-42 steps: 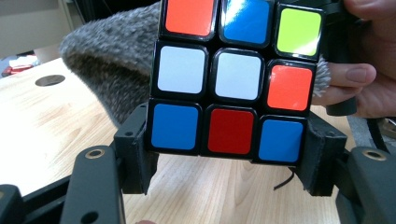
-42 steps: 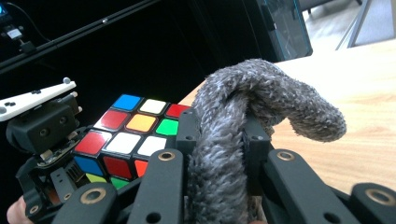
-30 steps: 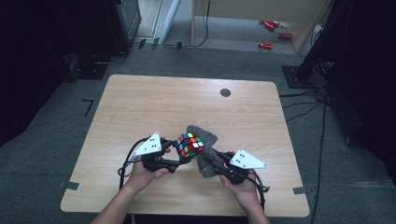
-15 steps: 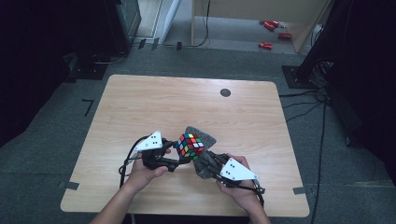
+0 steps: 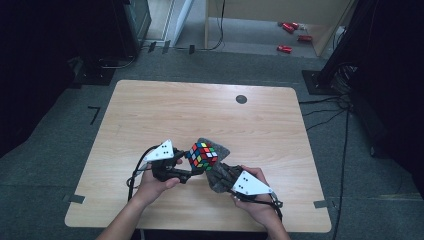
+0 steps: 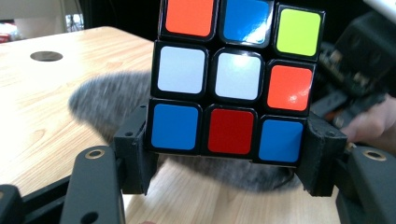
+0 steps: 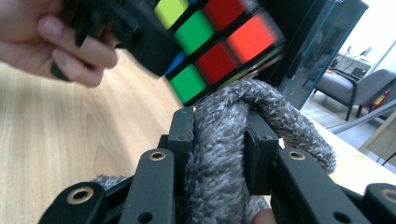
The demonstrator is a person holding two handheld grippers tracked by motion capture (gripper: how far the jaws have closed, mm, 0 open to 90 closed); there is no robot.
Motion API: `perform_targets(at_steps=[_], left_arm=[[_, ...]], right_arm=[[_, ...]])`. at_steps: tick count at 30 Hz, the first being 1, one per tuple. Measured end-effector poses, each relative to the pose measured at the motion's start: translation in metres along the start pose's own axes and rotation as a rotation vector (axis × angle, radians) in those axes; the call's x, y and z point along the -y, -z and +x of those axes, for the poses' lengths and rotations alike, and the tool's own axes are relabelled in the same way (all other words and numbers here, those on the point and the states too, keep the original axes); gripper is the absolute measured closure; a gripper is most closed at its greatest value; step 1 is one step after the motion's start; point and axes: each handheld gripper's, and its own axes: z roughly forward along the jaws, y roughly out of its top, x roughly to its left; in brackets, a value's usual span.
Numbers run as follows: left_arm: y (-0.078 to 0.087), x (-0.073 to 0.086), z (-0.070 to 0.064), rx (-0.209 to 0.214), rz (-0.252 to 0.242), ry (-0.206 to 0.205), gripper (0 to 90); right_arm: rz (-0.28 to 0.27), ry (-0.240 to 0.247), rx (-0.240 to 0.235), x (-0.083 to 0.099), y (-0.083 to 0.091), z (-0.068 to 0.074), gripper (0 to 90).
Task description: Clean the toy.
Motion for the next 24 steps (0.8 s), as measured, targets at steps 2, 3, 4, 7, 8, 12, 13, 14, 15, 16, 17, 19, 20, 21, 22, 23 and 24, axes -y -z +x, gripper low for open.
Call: perform_targets(at_steps=[2, 3, 4, 7, 8, 12, 13, 14, 15, 16, 17, 19, 20, 21, 22, 23, 24], left_arm=[[-0.001, 0.0, 0.0, -0.006, 0.007, -0.008, 34.5], [-0.001, 0.001, 0.0, -0.007, 0.013, -0.013, 34.5], [-0.002, 0.001, -0.001, -0.004, 0.014, -0.015, 34.5], [-0.003, 0.002, -0.002, -0.001, 0.014, -0.025, 34.5], [-0.003, 0.001, -0.002, 0.002, 0.01, -0.026, 34.5], [-0.001, 0.001, -0.001, 0.0, -0.008, -0.016, 34.5], [0.0, 0.001, 0.0, -0.009, -0.01, -0.011, 34.5], [0.001, 0.001, 0.0, -0.012, -0.012, -0.009, 34.5], [0.001, 0.001, 0.001, -0.016, -0.01, -0.007, 34.5], [0.001, 0.001, 0.001, -0.019, -0.008, -0.007, 34.5], [0.001, 0.001, 0.001, -0.021, -0.004, -0.008, 34.5], [0.0, 0.001, 0.001, -0.026, 0.001, -0.009, 34.5], [0.0, 0.001, 0.001, -0.025, 0.0, -0.008, 34.5], [0.0, 0.001, 0.001, -0.022, 0.0, -0.006, 34.5], [0.0, 0.001, 0.001, -0.022, 0.0, -0.004, 34.5], [0.0, 0.001, 0.001, -0.022, 0.001, -0.002, 34.5], [0.0, 0.001, 0.001, -0.023, 0.001, 0.0, 34.5]], right_arm=[[-0.015, -0.022, 0.007, -0.001, 0.003, -0.004, 69.3], [-0.025, -0.036, 0.014, -0.001, 0.005, -0.006, 69.3], [-0.033, -0.05, 0.021, -0.002, 0.006, -0.007, 69.3], [-0.057, -0.077, 0.036, -0.005, 0.009, -0.01, 69.4], [-0.065, -0.084, 0.036, -0.005, 0.01, -0.01, 69.6], [-0.069, -0.077, 0.003, -0.004, 0.009, -0.009, 69.6], [-0.062, -0.068, -0.014, -0.004, 0.009, -0.009, 69.4], [-0.046, -0.064, -0.024, -0.003, 0.007, -0.008, 69.1], [-0.038, -0.065, -0.023, -0.002, 0.007, -0.007, 68.8], [-0.031, -0.072, -0.014, -0.001, 0.006, -0.008, 68.6], [-0.014, -0.086, 0.008, 0.0, 0.005, -0.01, 68.4], [0.016, -0.116, 0.06, 0.004, 0.005, -0.015, 67.8], [0.037, -0.142, 0.091, 0.007, 0.005, -0.018, 66.7], [0.049, -0.156, 0.111, 0.009, 0.005, -0.02, 65.2], [0.072, -0.176, 0.135, 0.012, 0.005, -0.022, 64.6], [0.083, -0.185, 0.143, 0.014, 0.005, -0.023, 64.2], [0.098, -0.194, 0.148, 0.016, 0.005, -0.024, 63.8]])
